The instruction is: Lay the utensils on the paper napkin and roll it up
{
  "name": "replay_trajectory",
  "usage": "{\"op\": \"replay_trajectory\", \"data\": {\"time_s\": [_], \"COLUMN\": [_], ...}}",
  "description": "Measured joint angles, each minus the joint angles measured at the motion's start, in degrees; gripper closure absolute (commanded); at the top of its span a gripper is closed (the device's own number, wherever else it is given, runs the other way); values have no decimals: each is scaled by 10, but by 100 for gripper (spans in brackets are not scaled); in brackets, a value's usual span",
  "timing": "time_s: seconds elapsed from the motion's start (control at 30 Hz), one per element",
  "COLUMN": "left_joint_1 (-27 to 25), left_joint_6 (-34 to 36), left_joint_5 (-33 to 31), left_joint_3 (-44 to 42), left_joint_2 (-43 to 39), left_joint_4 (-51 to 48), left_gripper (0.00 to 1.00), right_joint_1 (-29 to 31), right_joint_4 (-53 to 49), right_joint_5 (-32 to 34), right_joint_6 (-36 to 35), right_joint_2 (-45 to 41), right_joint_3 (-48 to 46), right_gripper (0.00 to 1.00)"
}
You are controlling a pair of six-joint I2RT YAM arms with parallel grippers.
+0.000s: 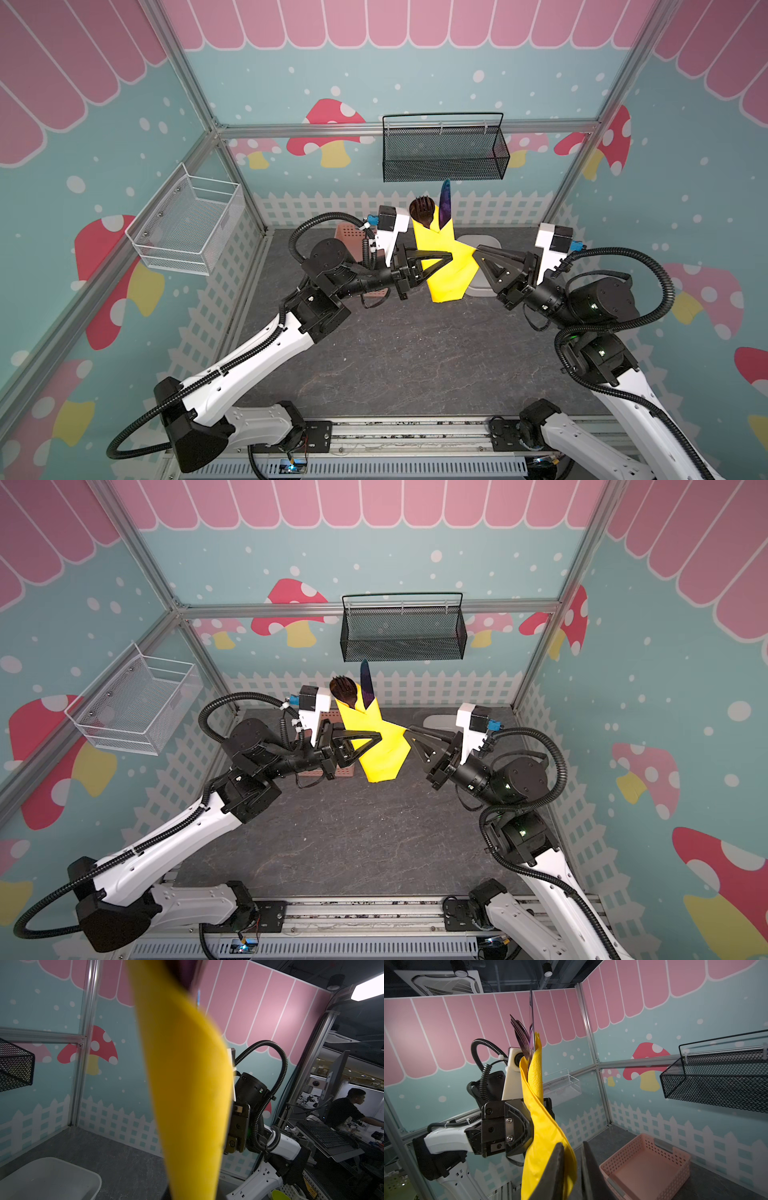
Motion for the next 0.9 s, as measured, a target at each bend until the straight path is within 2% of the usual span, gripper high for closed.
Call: {"op": "replay_trajectory", "data": {"time_s": [0.1,0.33,0.7,0.9], "left_joint_1": [8,25,25,25], "left_joint_6": [8,16,23,23], "left_joint_5": [-31,-80,-68,-54], "left_joint_3": [0,0,27,32], "left_joint_2": [-6,-7,5,7], "left_joint_4": [-22,-69,-109,-120], "left_gripper": [100,100,100,100], "right_joint_1": [0,0,0,0], "right_joint_4": [-19,-50,-106,-163], "right_joint_5": [15,16,-97,-100], "right_joint_6": [-7,-25,-57,-81], "right_joint_2": [-10,-13,66,83], "right_joint_3": [10,37,72,79], "right_gripper": [66,66,62,60]}}
